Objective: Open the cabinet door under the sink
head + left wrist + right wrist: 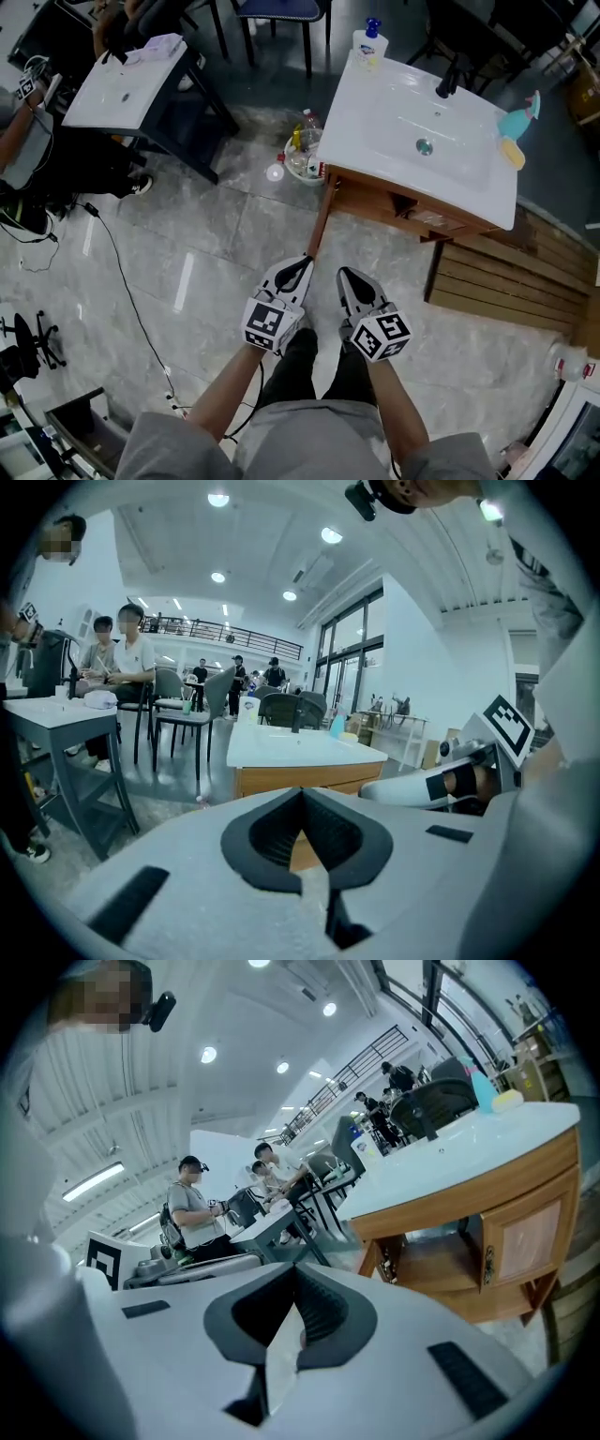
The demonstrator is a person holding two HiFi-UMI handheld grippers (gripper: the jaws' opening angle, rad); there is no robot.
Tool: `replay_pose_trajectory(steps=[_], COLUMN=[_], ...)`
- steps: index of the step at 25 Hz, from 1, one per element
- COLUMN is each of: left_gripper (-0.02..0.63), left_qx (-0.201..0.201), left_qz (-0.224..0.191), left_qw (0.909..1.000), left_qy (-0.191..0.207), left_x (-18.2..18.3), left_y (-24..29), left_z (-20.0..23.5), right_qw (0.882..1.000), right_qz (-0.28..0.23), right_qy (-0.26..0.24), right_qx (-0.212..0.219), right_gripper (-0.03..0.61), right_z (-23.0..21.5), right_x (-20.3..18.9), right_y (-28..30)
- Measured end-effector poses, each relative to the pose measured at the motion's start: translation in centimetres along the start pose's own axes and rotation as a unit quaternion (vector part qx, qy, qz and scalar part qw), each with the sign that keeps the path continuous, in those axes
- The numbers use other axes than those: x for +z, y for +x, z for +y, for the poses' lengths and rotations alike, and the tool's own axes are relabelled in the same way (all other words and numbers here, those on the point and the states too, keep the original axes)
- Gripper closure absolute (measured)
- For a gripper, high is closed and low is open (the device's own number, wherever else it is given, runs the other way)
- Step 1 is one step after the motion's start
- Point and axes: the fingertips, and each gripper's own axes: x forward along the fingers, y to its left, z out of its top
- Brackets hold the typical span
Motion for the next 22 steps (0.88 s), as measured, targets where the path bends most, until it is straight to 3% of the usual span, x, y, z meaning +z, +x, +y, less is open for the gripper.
replay_pose_trajectory(steps=[4, 11, 22], left_gripper=[0.606, 0.606, 0.606], left_qx=[0.007, 0.046, 0.062], left_qz=[-0.009, -0.041, -0.083], left_qw=[0.9998, 0.9981, 0.9939], left_qy=[0.014, -0.005, 0.038], left_x=[3.6, 10.1, 18.3], left_y=[-0.9, -3.2, -4.7], left_z=[-2.9, -5.2, -7.7], right_qw=[1.000, 0.994, 0.975], right_qz=[-0.014, -0.044, -0.126], right_qy=[-0.020, -0.095, -0.169], right_qx=[0.016, 0.039, 0.063], right_gripper=[0.568, 0.568, 0.568], right_z=[1.6, 4.9, 9.5], right_x=[3.2, 8.9, 16.6], right_y=[-2.0, -5.2, -9.3])
